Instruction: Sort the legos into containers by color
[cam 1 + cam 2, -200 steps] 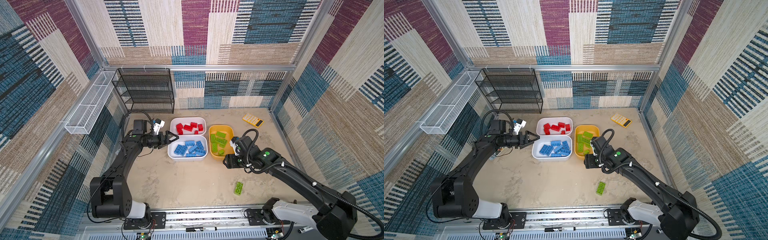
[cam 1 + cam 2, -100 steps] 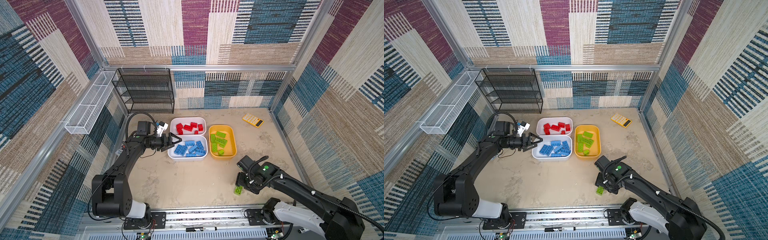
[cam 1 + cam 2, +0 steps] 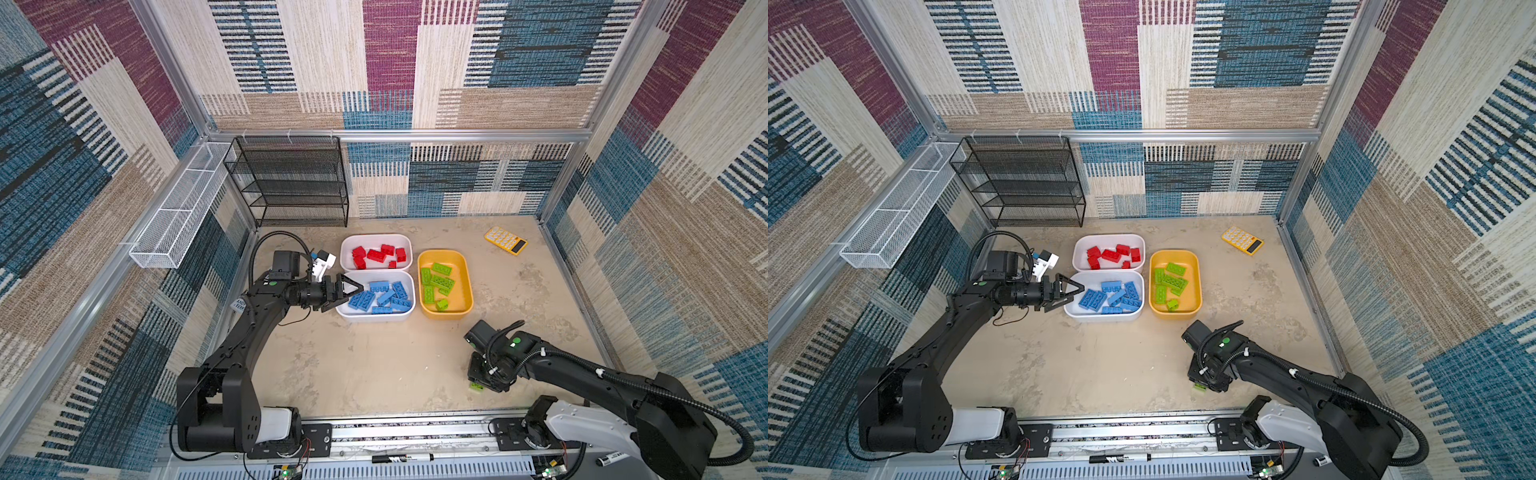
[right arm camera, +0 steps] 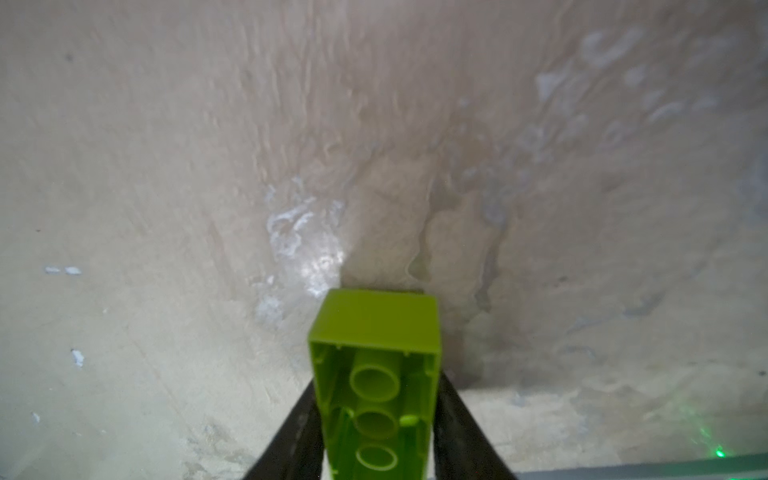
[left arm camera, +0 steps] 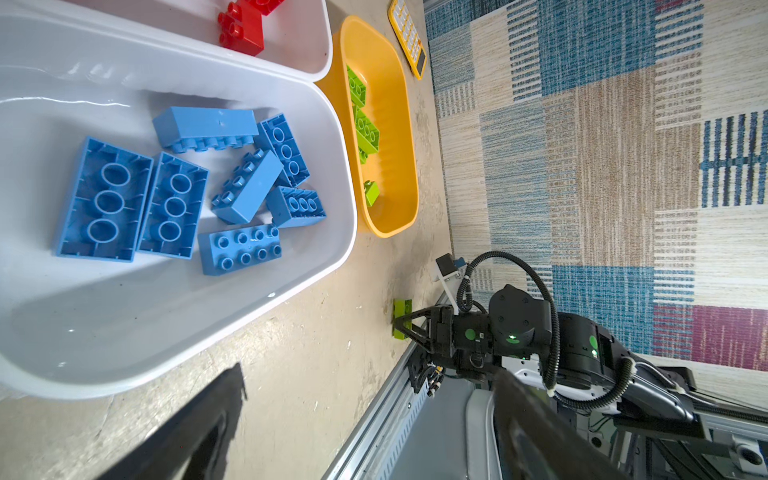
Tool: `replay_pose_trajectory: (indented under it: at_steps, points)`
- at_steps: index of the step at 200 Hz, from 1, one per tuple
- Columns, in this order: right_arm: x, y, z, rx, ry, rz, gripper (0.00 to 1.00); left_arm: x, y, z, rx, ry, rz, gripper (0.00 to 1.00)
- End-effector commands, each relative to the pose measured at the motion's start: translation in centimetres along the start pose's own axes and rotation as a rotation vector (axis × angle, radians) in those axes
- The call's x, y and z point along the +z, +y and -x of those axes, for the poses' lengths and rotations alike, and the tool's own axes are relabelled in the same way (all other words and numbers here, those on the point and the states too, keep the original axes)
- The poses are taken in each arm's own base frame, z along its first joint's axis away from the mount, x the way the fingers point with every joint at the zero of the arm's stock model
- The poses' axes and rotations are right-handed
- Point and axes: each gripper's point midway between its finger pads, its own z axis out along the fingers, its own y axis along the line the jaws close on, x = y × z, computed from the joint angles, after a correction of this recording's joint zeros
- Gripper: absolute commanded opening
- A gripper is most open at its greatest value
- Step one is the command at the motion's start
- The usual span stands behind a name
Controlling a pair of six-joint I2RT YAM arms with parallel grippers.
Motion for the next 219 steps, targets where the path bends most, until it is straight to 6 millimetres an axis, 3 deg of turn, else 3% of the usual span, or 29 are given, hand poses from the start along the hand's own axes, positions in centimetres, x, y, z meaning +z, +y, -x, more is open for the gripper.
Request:
replay_pose_trajectory:
  at_steps: [1,17,33,57,74,95,115,144,170,195,219]
  points:
    - [-0.6,0.2,0.6,0.006,-0.035,-0.021,0.33,-0.1,-0.2,-0.4,0.015,0.015,-0.007,0.95]
    - [-2.4,1.1,1.8,-0.006,-0.087,-0.006,0.26,-0.2,-0.3,-0.3,0.020,0.012,-0.007,0.95]
    - [-5.1,3.0,4.2,-0.064,-0.178,-0.011,0.25,-0.2,-0.4,0.0,0.024,0.006,-0.009,0.95]
    - [-9.1,7.5,9.2,-0.189,-0.326,0.013,0.26,-0.3,-0.7,0.6,0.033,-0.009,-0.012,0.95]
    - [-10.9,10.8,13.9,-0.236,-0.417,0.089,0.25,-0.2,-0.8,1.0,0.036,-0.014,-0.014,0.95]
    - [-11.2,13.3,19.2,-0.291,-0.482,0.108,0.25,-0.2,-0.8,1.3,0.039,-0.018,-0.011,0.95]
    - [-9.2,14.4,21.7,-0.307,-0.467,0.103,0.25,-0.4,-1.0,1.8,0.055,-0.033,-0.004,0.95]
    - [-5.5,13.3,23.4,-0.301,-0.430,0.035,0.26,-0.5,-1.1,2.2,0.066,-0.042,-0.001,0.95]
    - [-3.8,13.2,23.6,-0.305,-0.407,0.024,0.32,-0.5,-1.1,2.4,0.074,-0.042,0.000,0.95]
    - [-4.6,13.6,23.6,-0.342,-0.410,0.034,0.51,-0.6,-1.0,2.6,0.089,-0.039,0.018,0.95]
    - [-7.8,13.4,23.3,-0.365,-0.442,0.077,0.63,-1.0,-0.4,2.8,0.121,-0.030,0.078,0.95]
